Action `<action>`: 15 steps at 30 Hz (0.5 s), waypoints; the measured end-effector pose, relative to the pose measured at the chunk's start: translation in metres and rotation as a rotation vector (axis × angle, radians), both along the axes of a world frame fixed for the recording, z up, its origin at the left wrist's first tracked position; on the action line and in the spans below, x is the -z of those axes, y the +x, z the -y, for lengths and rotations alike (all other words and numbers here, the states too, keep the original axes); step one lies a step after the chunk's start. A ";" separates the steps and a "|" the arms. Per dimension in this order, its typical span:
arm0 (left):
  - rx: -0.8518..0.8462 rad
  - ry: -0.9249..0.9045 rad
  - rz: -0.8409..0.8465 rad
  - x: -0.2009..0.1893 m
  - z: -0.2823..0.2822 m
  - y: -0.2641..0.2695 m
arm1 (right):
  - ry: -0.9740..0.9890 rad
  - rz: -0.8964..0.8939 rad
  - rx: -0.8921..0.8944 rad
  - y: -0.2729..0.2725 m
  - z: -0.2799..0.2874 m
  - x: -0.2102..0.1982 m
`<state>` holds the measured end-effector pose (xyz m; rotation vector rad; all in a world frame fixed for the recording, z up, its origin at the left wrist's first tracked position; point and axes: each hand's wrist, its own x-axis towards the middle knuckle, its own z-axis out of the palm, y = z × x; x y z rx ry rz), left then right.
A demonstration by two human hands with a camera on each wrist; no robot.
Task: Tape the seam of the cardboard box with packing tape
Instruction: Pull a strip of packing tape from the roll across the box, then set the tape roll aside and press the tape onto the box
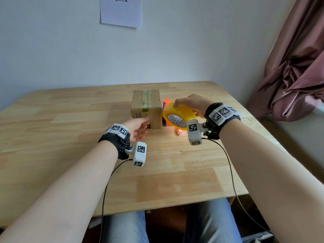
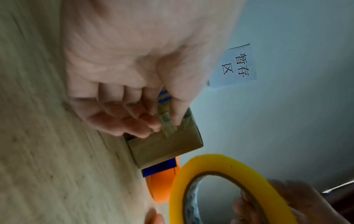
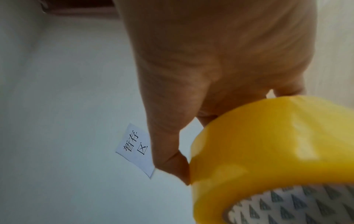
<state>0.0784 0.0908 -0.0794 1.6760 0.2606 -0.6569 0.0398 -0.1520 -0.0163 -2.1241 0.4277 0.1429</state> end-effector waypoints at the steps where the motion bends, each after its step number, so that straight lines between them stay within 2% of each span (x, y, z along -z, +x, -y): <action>1: -0.024 0.001 0.000 0.003 0.002 0.001 | -0.093 0.029 0.037 0.000 0.007 0.000; 3: -0.061 -0.005 -0.002 0.008 0.006 0.003 | -0.201 0.068 0.096 -0.001 0.019 0.004; 8: -0.099 -0.007 -0.011 0.017 0.015 0.008 | -0.281 0.079 0.216 -0.002 0.044 0.026; 15: -0.125 -0.002 -0.016 0.026 0.018 0.016 | -0.474 -0.004 0.312 0.000 0.065 0.061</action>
